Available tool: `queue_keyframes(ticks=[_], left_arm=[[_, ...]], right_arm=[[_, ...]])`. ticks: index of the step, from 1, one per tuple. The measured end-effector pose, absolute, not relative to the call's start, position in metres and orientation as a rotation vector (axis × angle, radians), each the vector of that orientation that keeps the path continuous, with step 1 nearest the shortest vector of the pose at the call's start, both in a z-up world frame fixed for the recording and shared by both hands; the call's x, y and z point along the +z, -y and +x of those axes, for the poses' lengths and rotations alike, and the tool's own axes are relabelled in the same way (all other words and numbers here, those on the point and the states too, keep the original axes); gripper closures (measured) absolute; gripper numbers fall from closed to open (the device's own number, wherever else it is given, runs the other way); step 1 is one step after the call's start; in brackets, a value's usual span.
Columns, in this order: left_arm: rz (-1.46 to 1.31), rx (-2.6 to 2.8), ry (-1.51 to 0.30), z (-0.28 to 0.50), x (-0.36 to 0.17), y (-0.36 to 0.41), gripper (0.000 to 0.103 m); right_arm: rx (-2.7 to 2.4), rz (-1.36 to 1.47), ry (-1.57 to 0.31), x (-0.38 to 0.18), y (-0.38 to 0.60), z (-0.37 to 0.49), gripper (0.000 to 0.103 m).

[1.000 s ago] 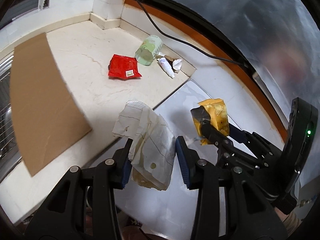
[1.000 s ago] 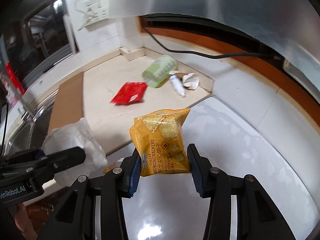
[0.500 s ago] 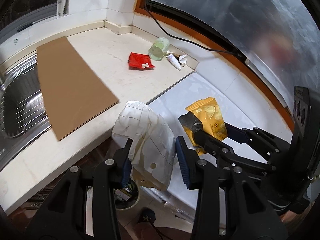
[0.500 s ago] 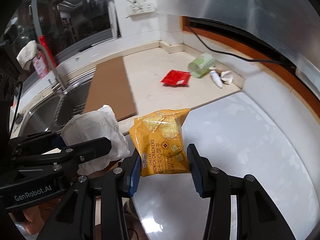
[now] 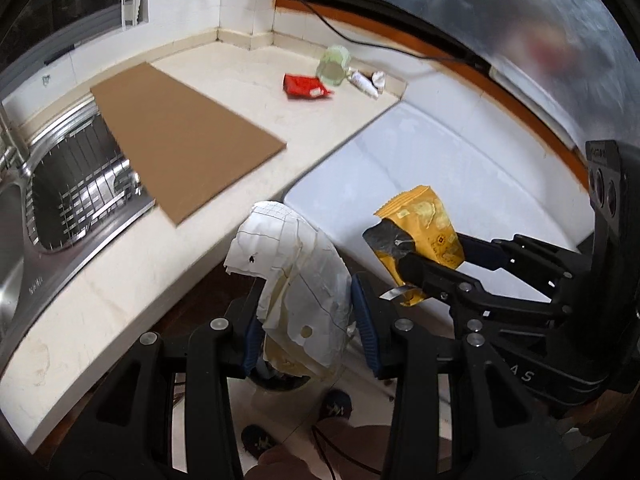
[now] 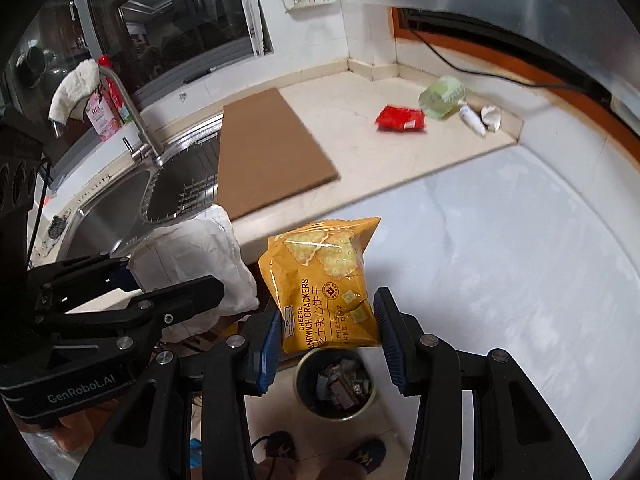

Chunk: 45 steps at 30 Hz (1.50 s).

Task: Collect trash
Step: 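Carry the cracker packet and paper bag down over the trash bin, then open both grippers to drop the packet and paper bag into the bin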

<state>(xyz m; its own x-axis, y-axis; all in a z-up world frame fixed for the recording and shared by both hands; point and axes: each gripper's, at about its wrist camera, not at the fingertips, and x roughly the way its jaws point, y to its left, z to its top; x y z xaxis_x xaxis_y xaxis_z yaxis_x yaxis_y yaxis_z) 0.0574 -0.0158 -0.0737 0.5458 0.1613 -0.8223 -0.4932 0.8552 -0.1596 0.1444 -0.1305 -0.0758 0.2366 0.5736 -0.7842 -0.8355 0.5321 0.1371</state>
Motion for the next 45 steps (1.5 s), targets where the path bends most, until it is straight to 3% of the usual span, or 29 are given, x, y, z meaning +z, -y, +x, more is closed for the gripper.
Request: queue_keyframes(ticks=[7,15,28,30,33,35,37,38,45], left_arm=[[-0.404,0.331,-0.979,0.015,-0.133,0.013,0.066],[-0.372,0.270,-1.053,-0.005,-0.245,0.017,0.066],[-0.419,0.217,-1.087,0.015,-0.418,0.000,0.065],[-0.419,0.227,-1.105,0.023,-0.439,-0.001,0.064],[-0.413,0.235,-1.119,0.031,-0.458,-0.005,0.059],[-0.418,0.238,-1.129,0.038,-0.466,-0.006,0.051],[-0.423,0.249,-1.142,0.038,-0.471,-0.009,0.028],[-0.428,0.254,-1.151,0.038,-0.473,-0.010,0.025],[-0.430,0.303,-1.173,0.031,-0.464,-0.012,0.024]], right_arm=[[0.938,-0.370,-0.968,-0.140,0.127,0.095,0.059],[0.874,-0.400,-1.101,-0.263,0.121,0.062,0.059],[0.819,-0.352,-1.264,-0.488,0.114,0.095,0.058],[0.819,-0.347,-1.268,-0.508,0.109,0.099,0.052],[0.822,-0.344,-1.270,-0.529,0.104,0.103,0.045],[0.814,-0.350,-1.277,-0.543,0.099,0.108,0.044],[0.801,-0.358,-1.278,-0.551,0.094,0.112,0.042],[0.798,-0.353,-1.279,-0.554,0.095,0.114,0.039],[0.785,-0.344,-1.278,-0.546,0.095,0.122,0.037]])
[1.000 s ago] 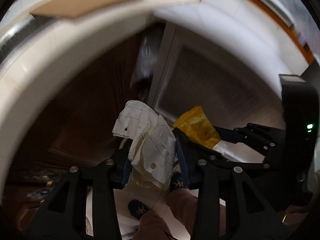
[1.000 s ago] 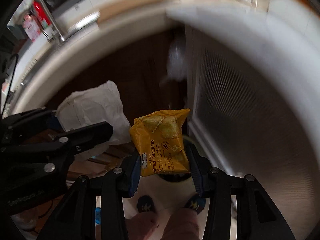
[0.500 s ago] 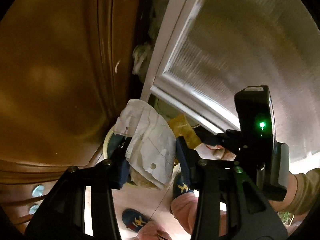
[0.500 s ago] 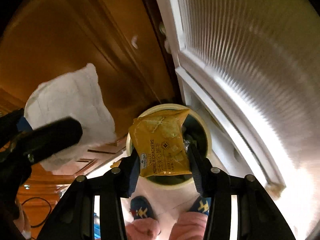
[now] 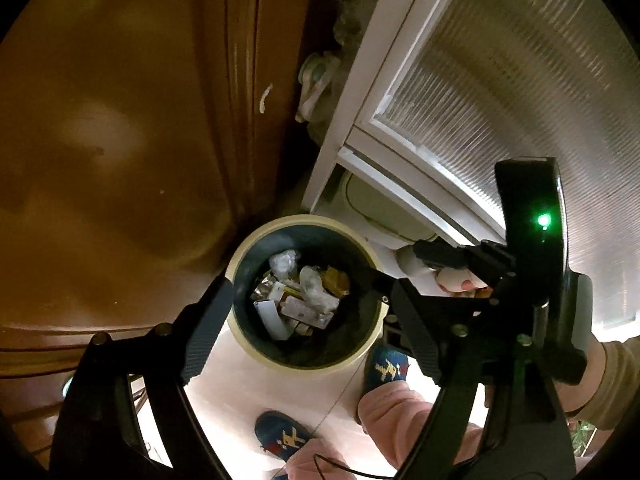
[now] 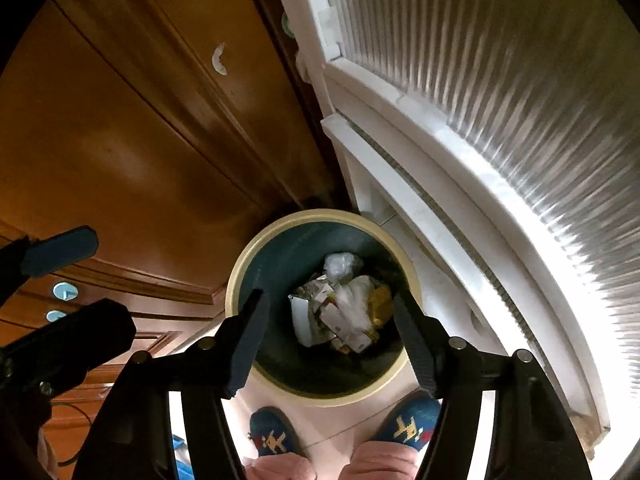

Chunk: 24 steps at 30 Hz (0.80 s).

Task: Collect trash
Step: 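Open both grippers to drop the packet and paper bag into the bin, then raise both grippers back up over the counter toward the remaining items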

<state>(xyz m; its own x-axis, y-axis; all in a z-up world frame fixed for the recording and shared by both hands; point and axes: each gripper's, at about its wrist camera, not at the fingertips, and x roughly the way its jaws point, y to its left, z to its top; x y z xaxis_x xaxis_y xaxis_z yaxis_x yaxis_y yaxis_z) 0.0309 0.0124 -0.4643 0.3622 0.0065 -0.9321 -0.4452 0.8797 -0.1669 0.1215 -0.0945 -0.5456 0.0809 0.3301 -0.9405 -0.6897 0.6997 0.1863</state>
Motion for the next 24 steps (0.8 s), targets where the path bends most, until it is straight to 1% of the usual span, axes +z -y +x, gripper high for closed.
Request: queue_keyframes(ticks=[6,12,18,24], left_arm=[[-0.418,0.314,-1.173,0.031,-0.443,-0.009,0.024],[-0.455,0.317,-1.202,0.022,-0.405,0.002,0.024],[-0.488,0.299,-1.206,0.004,-0.342,0.017,0.024],[-0.431,0.294,-1.152,-0.010,-0.260,0.024,0.024]], right_arm=[[0.773,-0.340,-1.282,-0.527,0.098,0.119,0.037],[0.765,-0.342,-1.288,-0.482,0.113,0.106,0.037],[0.779,-0.348,-1.290,-0.424,0.133,0.081,0.037],[0.800,-0.329,-1.243,-0.342,0.144,0.063,0.037]])
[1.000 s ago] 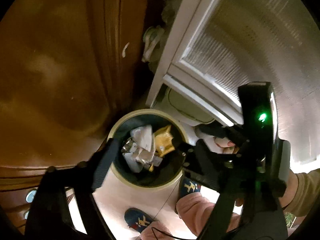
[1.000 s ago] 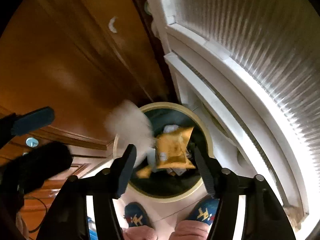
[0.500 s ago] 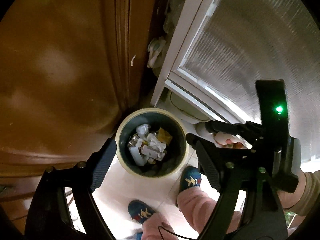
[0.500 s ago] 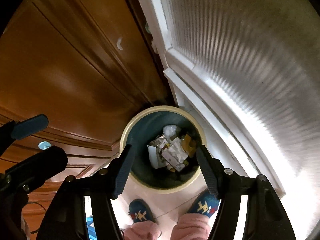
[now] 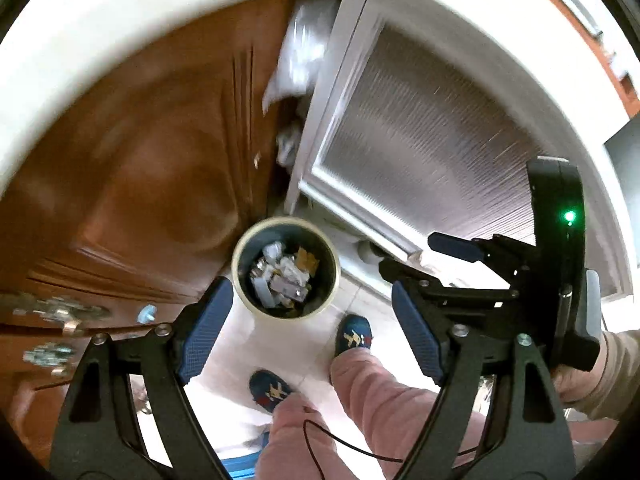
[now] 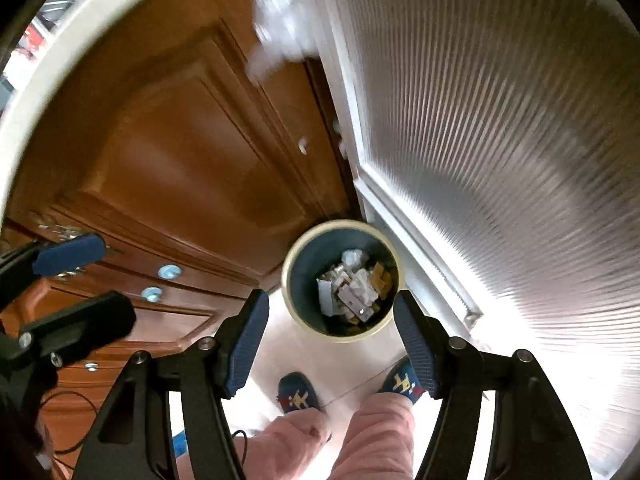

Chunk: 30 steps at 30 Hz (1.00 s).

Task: Collect trash
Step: 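Raise both grippers back up over the counter toward the remaining items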

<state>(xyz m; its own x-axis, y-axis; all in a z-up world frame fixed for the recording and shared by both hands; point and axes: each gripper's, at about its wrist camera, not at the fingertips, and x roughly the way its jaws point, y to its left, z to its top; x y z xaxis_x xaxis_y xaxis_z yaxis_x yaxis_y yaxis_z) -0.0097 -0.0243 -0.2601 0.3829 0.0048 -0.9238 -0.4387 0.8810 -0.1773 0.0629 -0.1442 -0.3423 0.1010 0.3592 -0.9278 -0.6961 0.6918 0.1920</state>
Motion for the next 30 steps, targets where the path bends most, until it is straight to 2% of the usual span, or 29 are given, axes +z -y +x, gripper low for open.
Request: queue_keyframes(ticks=[10,19,30], left_arm=[[-0.344,0.300,-0.965,-0.027,-0.116,0.017,0.024],[-0.209,0.286,-0.810,-0.032,-0.008,0.017,0.024],[-0.218,0.287,-0.720,0.006,0.073,0.000,0.024]], right_arm=[[0.819,-0.262,-1.091,-0.196,0.155,0.049,0.036],[0.800,-0.247,-0.865,-0.081,0.156,0.036,0.035],[0.748,-0.198,-0.690,0.041,0.158,0.061,0.035]])
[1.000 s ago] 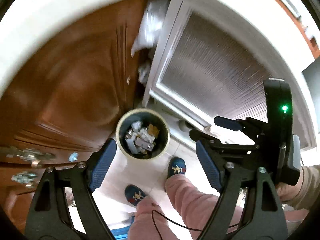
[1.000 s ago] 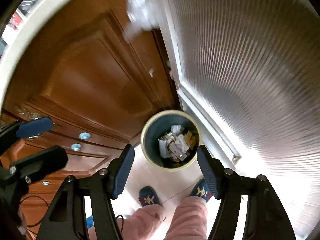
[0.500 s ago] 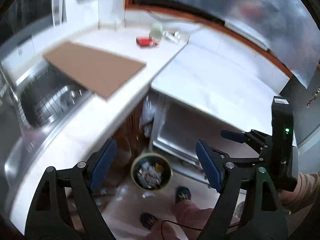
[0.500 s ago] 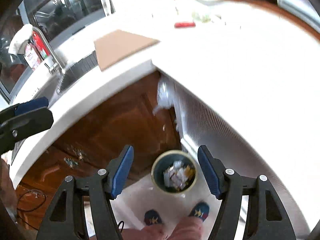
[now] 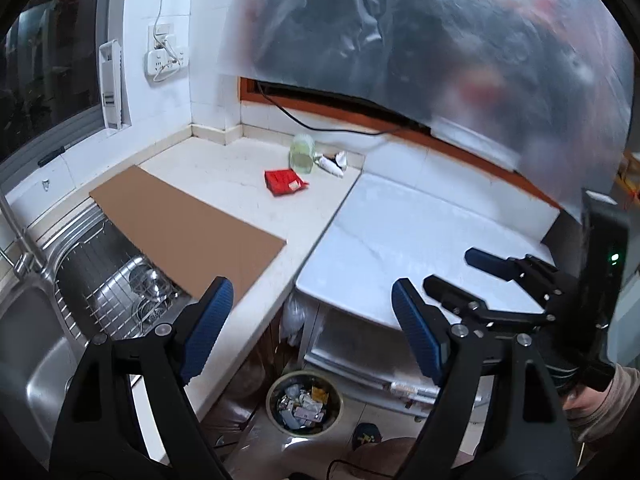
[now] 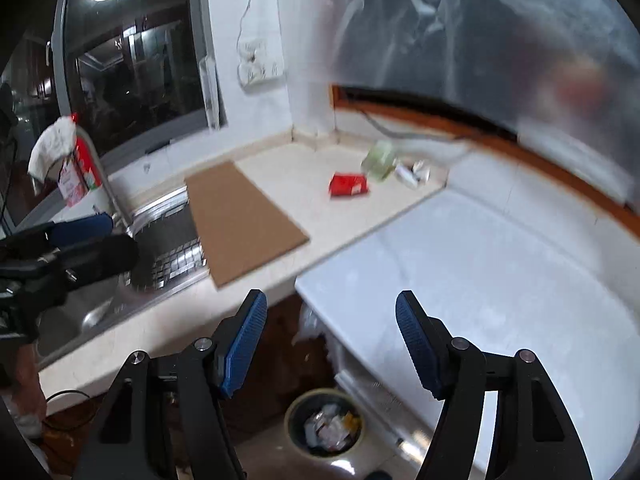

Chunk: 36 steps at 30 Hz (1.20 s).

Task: Collect trash
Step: 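Raise both grippers back up over the counter toward the remaining items, then grasp the red snack packet with the left gripper while the right gripper grasps the paper cup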

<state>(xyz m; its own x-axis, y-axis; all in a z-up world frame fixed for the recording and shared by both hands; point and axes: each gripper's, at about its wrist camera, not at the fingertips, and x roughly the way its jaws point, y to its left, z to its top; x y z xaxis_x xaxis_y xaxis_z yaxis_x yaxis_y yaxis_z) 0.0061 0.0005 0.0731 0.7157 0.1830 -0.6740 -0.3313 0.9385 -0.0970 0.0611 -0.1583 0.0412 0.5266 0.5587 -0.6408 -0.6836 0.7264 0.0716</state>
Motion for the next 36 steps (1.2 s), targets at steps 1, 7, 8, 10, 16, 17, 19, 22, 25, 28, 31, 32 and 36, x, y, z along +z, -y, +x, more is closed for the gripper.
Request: queue_keyframes(ticks=[1,7,8,10,16,17,19,22,25,28,31,32,36], left_arm=[[-0.227,0.293,-0.717,0.015,0.077,-0.006,0.024],[-0.303,0.336,-0.717,0.071,0.092,-0.037,0.024],[-0.314,0.343,-0.718,0.081,0.092,-0.042,0.024],[-0.343,0.370,-0.725,0.108,0.092,-0.054,0.024],[-0.429,0.432,-0.771,0.197,0.069,-0.090,0.024],[-0.441,0.440,-0.781,0.209,0.063,-0.094,0.024],[-0.469,0.467,-0.806,0.246,0.044,-0.106,0.024],[-0.489,0.510,-0.844,0.288,0.014,-0.120,0.024],[-0.515,0.537,-0.886,0.328,-0.020,-0.135,0.024],[-0.528,0.559,-0.934,0.362,-0.056,-0.149,0.024],[-0.543,0.588,-0.970,0.384,-0.089,-0.160,0.024],[-0.548,0.606,-0.981,0.394,-0.100,-0.164,0.024],[-0.546,0.651,-0.999,0.411,-0.129,-0.172,0.020]], right_arm=[[0.748,-0.200,-0.680,0.049,0.158,0.066,0.035],[0.736,-0.240,-0.648,0.091,0.139,0.136,0.035],[0.740,-0.248,-0.650,0.095,0.133,0.151,0.037],[0.756,-0.262,-0.659,0.093,0.122,0.184,0.042],[0.800,-0.261,-0.731,0.068,0.084,0.314,0.047],[0.804,-0.264,-0.741,0.059,0.079,0.332,0.047],[0.801,-0.274,-0.765,0.038,0.065,0.374,0.049],[0.799,-0.283,-0.797,0.004,0.045,0.432,0.056],[0.793,-0.260,-0.836,-0.031,0.028,0.478,0.057],[0.774,-0.245,-0.865,-0.064,0.012,0.514,0.057],[0.758,-0.221,-0.886,-0.089,0.001,0.534,0.057],[0.746,-0.215,-0.892,-0.098,-0.004,0.544,0.057],[0.725,-0.202,-0.905,-0.122,-0.017,0.561,0.057]])
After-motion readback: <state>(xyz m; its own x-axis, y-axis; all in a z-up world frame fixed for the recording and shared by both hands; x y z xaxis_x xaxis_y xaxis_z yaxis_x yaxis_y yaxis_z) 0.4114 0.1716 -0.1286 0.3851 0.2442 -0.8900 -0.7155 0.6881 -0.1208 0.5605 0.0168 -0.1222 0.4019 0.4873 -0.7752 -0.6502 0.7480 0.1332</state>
